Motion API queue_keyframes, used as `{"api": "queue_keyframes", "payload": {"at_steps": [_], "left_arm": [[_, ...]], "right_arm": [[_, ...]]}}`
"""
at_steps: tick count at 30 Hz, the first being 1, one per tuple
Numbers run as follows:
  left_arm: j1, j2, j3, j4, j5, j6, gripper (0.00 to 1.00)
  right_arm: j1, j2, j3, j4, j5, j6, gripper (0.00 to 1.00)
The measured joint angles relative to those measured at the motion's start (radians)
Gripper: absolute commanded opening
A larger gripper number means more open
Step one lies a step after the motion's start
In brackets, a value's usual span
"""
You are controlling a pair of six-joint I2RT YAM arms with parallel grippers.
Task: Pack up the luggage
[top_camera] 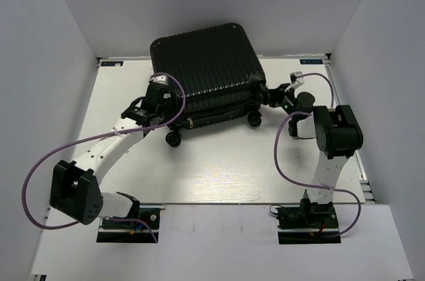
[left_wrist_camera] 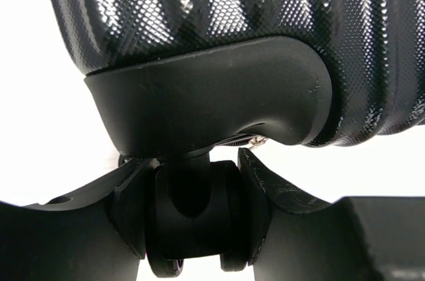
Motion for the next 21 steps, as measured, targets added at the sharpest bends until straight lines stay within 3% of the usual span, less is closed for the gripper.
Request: {"api": "queue_keyframes", "payload": {"at_steps": [8, 12, 18, 21], "left_arm": [[0.129, 0.069, 0.071, -0.025, 0.079, 0.186, 0.0], [0.237, 0.109, 0.125, -0.067, 0.202, 0.327, 0.0], [0.372, 0.164, 0.206, -0.161, 0.324, 0.597, 0.0], [0.448, 0.248, 0.323, -0.244, 0.354, 0.715, 0.0]], "right_arm": [[-0.021, 0.086, 0.152, -0.053, -0.223, -0.033, 0.0], [-0.008, 0.08, 0.152, -0.058, -0.297, -0.06, 0.0], [0.029, -0.028, 0.083, -0.074, -0.331, -0.163, 0.0], [0.049, -0.091, 0.083, -0.076, -0.294, -0.235, 0.0]]}}
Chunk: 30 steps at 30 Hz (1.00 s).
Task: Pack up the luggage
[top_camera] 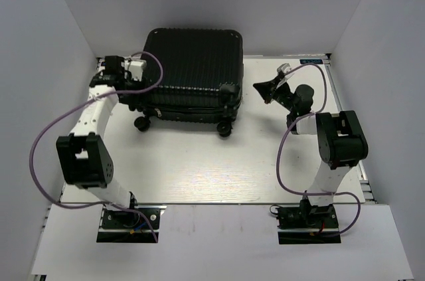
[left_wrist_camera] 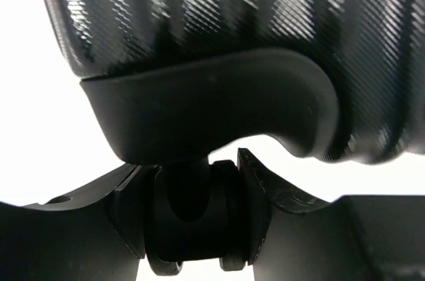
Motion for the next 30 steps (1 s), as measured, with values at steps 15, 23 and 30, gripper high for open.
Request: {"api": "queue_keyframes", "payload": {"at_steps": [15, 23, 30], "left_arm": [[0.137, 0.162, 0.198, -0.125, 0.087, 0.254, 0.07], [0.177, 0.227, 0.292, -0.152, 0.073, 0.169, 1.0], [0.114, -0.132, 0.026, -0.053, 0.089, -0.01, 1.0]], "right_arm": [[0.099, -0.121, 0.079, -0.437, 0.065, -0.23, 0.32], [0.22, -0.215, 0.097, -0.803, 0.134, -0.409, 0.43], [0.216, -0.245, 0.079, -0.897, 0.361, -0.312, 0.66]]}}
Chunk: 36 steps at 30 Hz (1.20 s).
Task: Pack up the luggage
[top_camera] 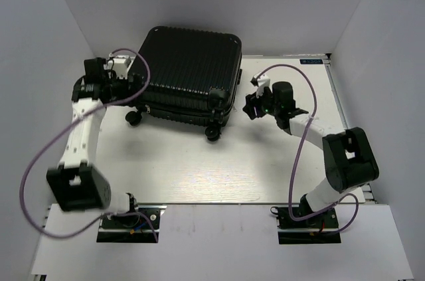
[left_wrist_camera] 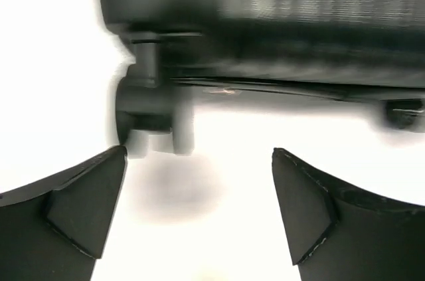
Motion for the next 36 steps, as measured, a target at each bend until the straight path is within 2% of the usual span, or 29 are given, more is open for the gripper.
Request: {"api": "queue_keyframes", "payload": {"at_steps": [1, 2, 3, 5, 8, 13, 18, 23, 27, 30, 34, 36], "left_arm": [[-0.03, -0.073, -0.032, 0.019, 0.014, -0.04, 1.0], [-0.059, -0.116, -0.048, 0.027, 0.031, -0.069, 1.0], [-0.129, -0.179, -0.061, 0.043, 0.047, -0.119, 1.0], [-0.267, -0.227, -0.063, 0.079, 0.057, -0.186, 1.0], [-0.468, -0.206, -0.064, 0.15, 0.041, -0.278, 1.0], [-0.744, 0.008, 0.005, 0.177, -0.077, -0.393, 1.0], [-0.917, 0.221, 0.141, 0.123, -0.303, -0.455, 1.0], [-0.998, 0.285, 0.189, 0.083, -0.544, -0.508, 1.0], [-1.009, 0.29, 0.205, 0.082, -0.692, -0.541, 0.98], [-1.008, 0.29, 0.2, 0.098, -0.756, -0.557, 0.94], [-0.996, 0.297, 0.196, 0.121, -0.78, -0.558, 0.94], [-0.988, 0.312, 0.203, 0.119, -0.783, -0.565, 0.87]], "right_arm": [[-0.001, -0.016, -0.002, -0.019, 0.034, 0.011, 0.74], [-0.002, -0.034, -0.001, -0.041, 0.068, 0.034, 0.78], [-0.003, -0.052, -0.001, -0.064, 0.101, 0.053, 0.9], [-0.006, -0.089, -0.001, -0.114, 0.181, 0.094, 0.9], [-0.008, -0.14, -0.002, -0.183, 0.291, 0.162, 0.9], [-0.014, -0.215, -0.015, -0.266, 0.414, 0.249, 0.9], [-0.019, -0.277, -0.022, -0.336, 0.506, 0.295, 0.9], [-0.02, -0.316, -0.04, -0.368, 0.536, 0.318, 0.9], [-0.02, -0.327, -0.055, -0.38, 0.527, 0.322, 0.9], [-0.02, -0.327, -0.059, -0.38, 0.471, 0.308, 0.9], [-0.02, -0.327, -0.067, -0.37, 0.335, 0.269, 0.9], [-0.018, -0.327, -0.071, -0.366, 0.283, 0.257, 0.9]]}}
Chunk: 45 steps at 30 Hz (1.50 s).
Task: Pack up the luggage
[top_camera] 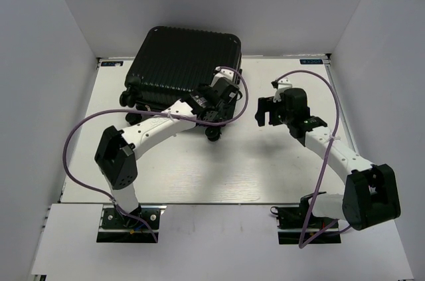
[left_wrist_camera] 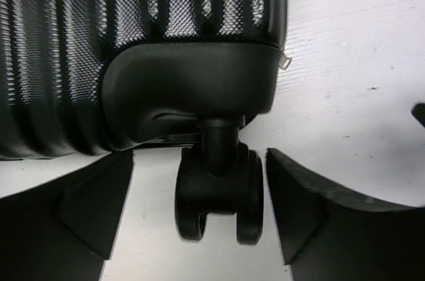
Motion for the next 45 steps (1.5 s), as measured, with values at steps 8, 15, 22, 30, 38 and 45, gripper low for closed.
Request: {"api": "queue_keyframes", "payload": {"at_steps": [8, 15, 22, 30, 38, 45], "left_arm": [[0.029, 0.029, -0.051, 0.064, 0.082, -0.048, 0.34], [0.042, 0.023, -0.061, 0.09, 0.129, -0.062, 0.0], [0.042, 0.016, -0.072, 0.103, 0.137, -0.064, 0.0], [0.04, 0.025, -0.05, 0.075, 0.118, -0.087, 0.0], [0.038, 0.036, -0.033, 0.054, 0.108, -0.086, 0.0], [0.038, 0.036, -0.031, 0.047, 0.108, -0.069, 0.0]], "right_arm": [[0.003, 0.003, -0.008, 0.059, -0.168, -0.046, 0.9], [0.048, 0.149, 0.002, 0.176, -0.302, -0.151, 0.86], [0.09, 0.288, 0.048, 0.243, -0.382, -0.232, 0.86], [0.097, 0.364, 0.115, 0.356, -0.418, -0.267, 0.83], [0.098, 0.451, 0.166, 0.356, -0.514, -0.306, 0.66], [0.093, 0.521, 0.219, 0.316, -0.629, -0.345, 0.3]]}}
